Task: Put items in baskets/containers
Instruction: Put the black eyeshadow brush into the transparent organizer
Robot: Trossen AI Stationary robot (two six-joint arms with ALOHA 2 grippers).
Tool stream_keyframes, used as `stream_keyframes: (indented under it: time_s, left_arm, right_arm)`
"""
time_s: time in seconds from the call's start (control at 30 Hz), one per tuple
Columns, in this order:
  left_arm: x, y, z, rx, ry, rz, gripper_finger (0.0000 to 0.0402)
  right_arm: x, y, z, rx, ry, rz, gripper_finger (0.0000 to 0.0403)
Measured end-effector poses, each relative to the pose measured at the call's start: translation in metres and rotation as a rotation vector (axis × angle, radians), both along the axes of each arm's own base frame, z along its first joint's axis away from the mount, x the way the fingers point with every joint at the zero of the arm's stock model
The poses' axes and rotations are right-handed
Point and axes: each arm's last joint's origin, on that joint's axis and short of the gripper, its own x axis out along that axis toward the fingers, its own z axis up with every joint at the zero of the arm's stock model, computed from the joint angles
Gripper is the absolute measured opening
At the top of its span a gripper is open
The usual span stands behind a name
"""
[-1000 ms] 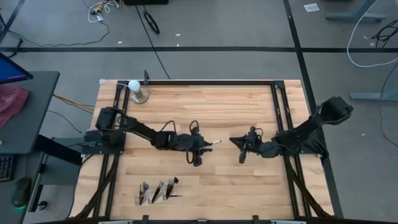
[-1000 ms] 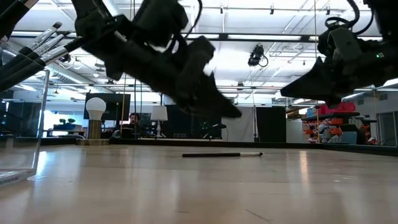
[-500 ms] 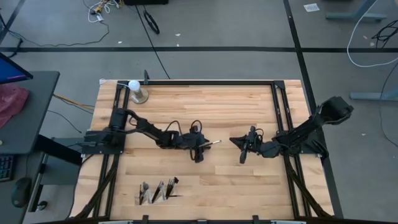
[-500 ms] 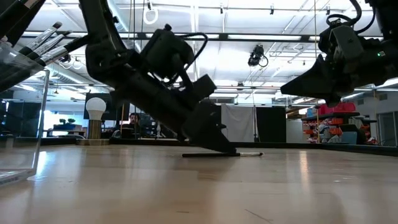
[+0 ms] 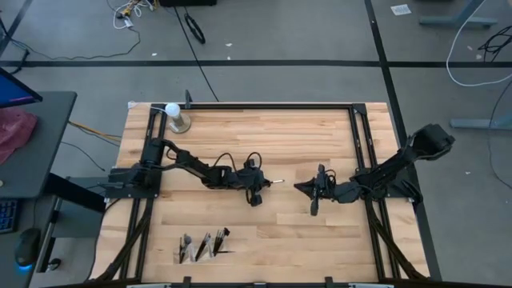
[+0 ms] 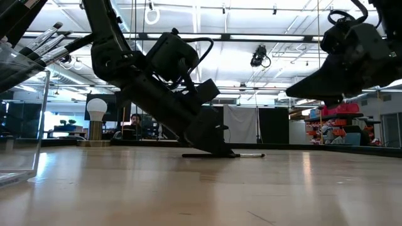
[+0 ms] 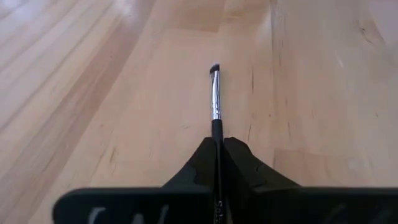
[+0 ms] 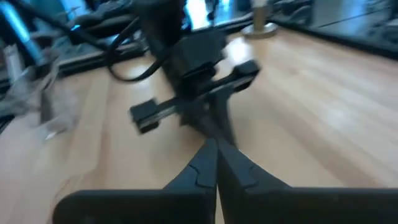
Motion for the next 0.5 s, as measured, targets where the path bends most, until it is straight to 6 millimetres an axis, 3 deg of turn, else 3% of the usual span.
stream_keyframes:
  time_s: [0.3,0.5]
  left_arm:
    - [-0.001,0.0,0.008,0.0,-0.008,-0.006,0.0011]
    - [0.0,-0.002,0.036,-0.008,-0.107,-0.013,0.0011]
  right_arm:
    - [-0.004,0.002,-0.013,0.163,0.132,0.086,0.0059]
    - [-0.008,0.0,-0.027,0.169,0.228,0.026,0.0138]
